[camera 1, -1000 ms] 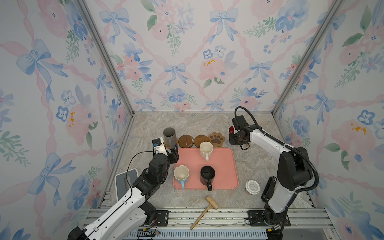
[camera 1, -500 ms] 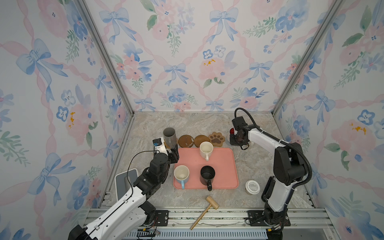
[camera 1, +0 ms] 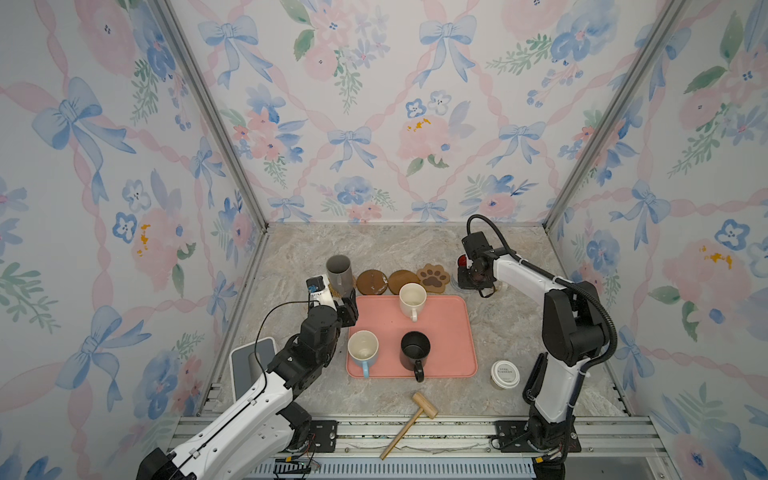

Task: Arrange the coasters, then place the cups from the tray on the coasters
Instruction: 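Lower the red-lined mug onto the blue rope coaster with the right gripper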

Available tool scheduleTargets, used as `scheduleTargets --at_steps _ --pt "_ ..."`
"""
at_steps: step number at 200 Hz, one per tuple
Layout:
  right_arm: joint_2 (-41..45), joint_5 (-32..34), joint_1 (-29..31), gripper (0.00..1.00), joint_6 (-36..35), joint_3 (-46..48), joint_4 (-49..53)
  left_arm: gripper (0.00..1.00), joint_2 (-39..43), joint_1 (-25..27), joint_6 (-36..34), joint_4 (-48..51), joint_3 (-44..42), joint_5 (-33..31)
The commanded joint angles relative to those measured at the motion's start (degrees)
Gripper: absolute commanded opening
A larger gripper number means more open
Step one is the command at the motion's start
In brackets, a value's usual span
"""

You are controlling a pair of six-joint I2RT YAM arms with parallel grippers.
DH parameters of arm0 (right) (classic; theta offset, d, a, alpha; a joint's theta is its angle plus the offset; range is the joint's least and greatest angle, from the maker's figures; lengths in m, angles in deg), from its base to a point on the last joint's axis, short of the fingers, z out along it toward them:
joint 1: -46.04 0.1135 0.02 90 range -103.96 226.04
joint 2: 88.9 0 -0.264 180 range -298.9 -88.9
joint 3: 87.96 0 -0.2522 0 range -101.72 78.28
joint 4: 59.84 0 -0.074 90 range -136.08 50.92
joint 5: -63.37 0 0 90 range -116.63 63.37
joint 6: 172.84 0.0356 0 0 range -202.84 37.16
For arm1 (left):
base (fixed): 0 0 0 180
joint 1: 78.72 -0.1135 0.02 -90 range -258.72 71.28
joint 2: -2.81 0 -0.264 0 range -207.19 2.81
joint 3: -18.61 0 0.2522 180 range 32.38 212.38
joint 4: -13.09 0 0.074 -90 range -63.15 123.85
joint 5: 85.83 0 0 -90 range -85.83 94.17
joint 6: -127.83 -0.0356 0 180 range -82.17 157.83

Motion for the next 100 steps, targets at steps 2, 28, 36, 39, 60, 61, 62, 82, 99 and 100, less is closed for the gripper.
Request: scheduleTargets --at_steps 2,28,36,39,60,61,62,82,99,100 --pt "-0.1 1.59 -0.45 0.0 -0.73 -2.11 -2.34 0.64 0.19 0.31 -1.14 0.8 0.03 -0.92" --pt "0.07 1.85 -0.44 0.0 -0.66 -1.5 -2.7 0.64 0.19 0.32 -1.15 0.81 0.0 -1.06" --pt "0.09 1.91 -0.45 0.0 -0.62 -1.4 -2.76 0.64 0.19 0.34 -1.18 0.8 0.03 -1.01" --pt "0.13 1.94 -0.44 0.0 -0.65 -1.44 -2.78 0.64 0.19 0.35 -1.19 0.82 0.03 -0.93" --pt "0.43 2.11 -0.45 0.0 -0.64 -0.93 -2.91 0.64 0.19 0.34 -1.07 0.84 0.03 -0.92" --pt "0.41 2.11 -0.45 0.0 -0.66 -0.94 -2.94 0.64 0.19 0.36 -1.04 0.87 0.03 -0.92" --pt "0.4 2.16 -0.44 0.0 -0.67 -0.95 -2.9 0.64 0.19 0.33 -1.03 0.83 0.03 -0.92" --pt "0.59 2.29 -0.44 0.0 -0.63 -0.44 -3.07 0.64 0.28 0.42 -1.1 0.93 0.07 -1.01" --pt "0.49 2.29 -0.44 0.0 -0.52 -0.12 -3.22 0.64 0.28 0.36 -1.1 0.88 0.0 -1.01" --pt "0.53 2.29 -0.49 0.0 -0.47 -0.1 -3.22 0.64 0.28 0.33 -1.1 0.93 -0.03 -1.01"
